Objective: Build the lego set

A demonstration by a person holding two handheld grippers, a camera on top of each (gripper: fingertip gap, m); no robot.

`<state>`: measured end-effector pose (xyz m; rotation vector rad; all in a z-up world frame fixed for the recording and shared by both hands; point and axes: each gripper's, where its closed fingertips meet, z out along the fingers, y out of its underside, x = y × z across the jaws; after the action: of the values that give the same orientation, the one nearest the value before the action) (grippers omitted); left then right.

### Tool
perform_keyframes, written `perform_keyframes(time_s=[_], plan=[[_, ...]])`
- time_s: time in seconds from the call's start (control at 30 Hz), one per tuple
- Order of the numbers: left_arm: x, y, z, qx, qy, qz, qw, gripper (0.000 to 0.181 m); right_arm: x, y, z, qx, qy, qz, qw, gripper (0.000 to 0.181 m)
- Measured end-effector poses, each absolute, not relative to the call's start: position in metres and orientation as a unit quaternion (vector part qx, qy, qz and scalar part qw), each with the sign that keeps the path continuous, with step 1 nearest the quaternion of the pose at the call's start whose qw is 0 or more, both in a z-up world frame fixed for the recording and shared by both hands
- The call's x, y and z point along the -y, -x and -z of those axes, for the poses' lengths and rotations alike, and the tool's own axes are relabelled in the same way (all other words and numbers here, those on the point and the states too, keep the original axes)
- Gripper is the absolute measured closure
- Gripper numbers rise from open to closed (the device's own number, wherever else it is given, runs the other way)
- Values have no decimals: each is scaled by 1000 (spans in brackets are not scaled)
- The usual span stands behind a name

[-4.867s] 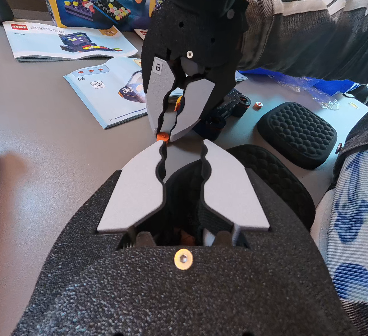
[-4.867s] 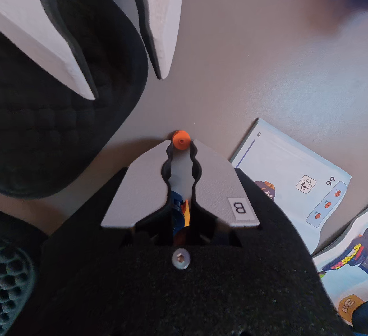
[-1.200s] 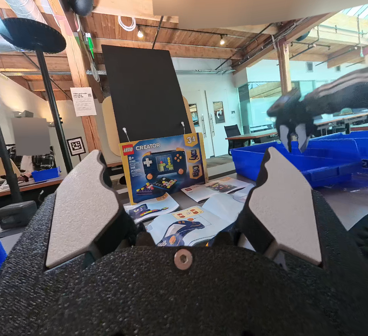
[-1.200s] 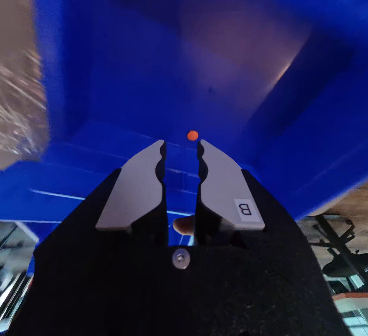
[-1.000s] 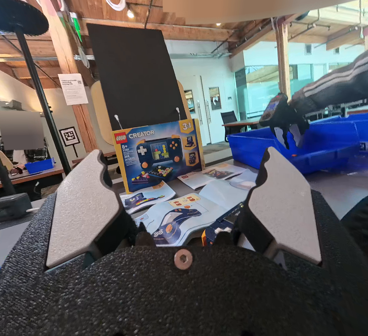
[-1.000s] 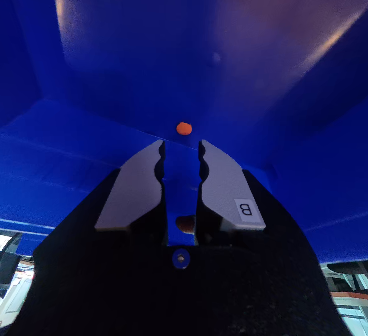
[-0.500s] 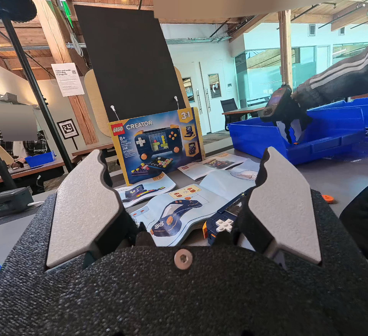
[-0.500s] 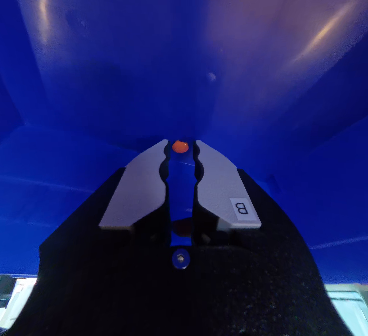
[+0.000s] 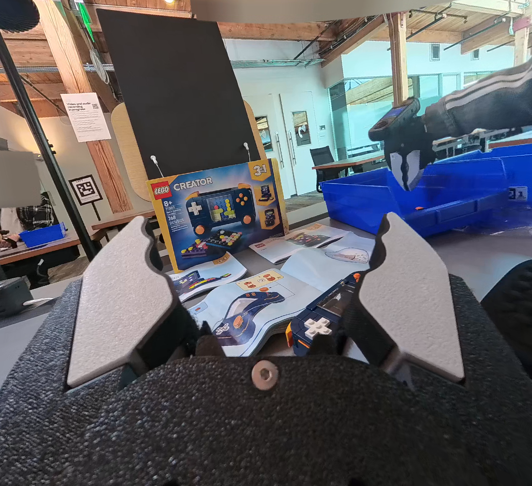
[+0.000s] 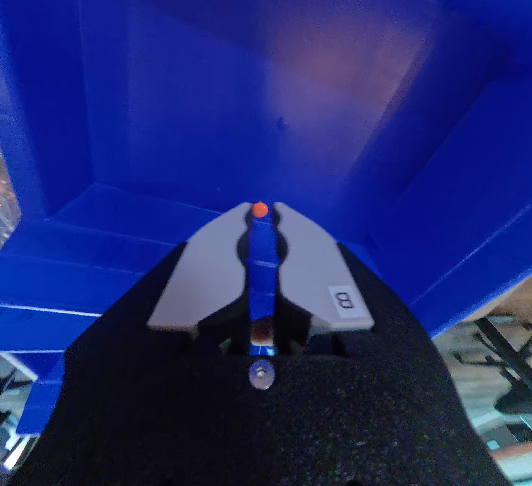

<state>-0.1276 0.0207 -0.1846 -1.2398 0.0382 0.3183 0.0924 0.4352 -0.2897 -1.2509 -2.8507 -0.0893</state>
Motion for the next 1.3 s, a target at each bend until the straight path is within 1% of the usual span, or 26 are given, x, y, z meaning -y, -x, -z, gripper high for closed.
perform_keyframes(time_s=[0.03, 0.1, 0.17, 0.27, 0.4, 0.5, 0.6, 0.97, 1.0, 1.03, 1.2, 1.3], plan=[[-21, 127, 184, -19, 578, -148, 802, 40, -439, -98, 294, 917, 394, 62, -2, 156], [-21, 125, 185, -24, 579, -146, 802, 42, -447, -111, 306, 919, 367, 134, -50, 156], [-22, 124, 186, -27, 580, -143, 801, 42, -450, -116, 318, 915, 355, 167, -90, 156], [-21, 123, 184, -32, 578, -148, 802, 42, -452, -118, 330, 904, 366, 179, -127, 156], [-20, 125, 184, -26, 576, -146, 803, 42, -458, -125, 338, 899, 356, 211, -146, 154], [-20, 125, 184, -25, 577, -146, 803, 42, -461, -124, 339, 900, 353, 216, -138, 157], [-20, 125, 184, -26, 577, -147, 803, 41, -464, -126, 340, 901, 349, 223, -132, 168], [-17, 124, 181, -26, 569, -146, 809, 41, -460, -125, 339, 893, 391, 198, -97, 170], [-17, 124, 181, -25, 568, -145, 809, 41, -458, -125, 339, 894, 394, 192, -93, 172], [-17, 124, 181, -25, 568, -145, 810, 41, -457, -123, 337, 896, 394, 187, -87, 181], [-16, 123, 180, -28, 566, -143, 811, 41, -444, -117, 329, 901, 401, 151, -64, 181], [-17, 122, 180, -30, 566, -142, 811, 41, -434, -107, 319, 905, 411, 106, -35, 170]])
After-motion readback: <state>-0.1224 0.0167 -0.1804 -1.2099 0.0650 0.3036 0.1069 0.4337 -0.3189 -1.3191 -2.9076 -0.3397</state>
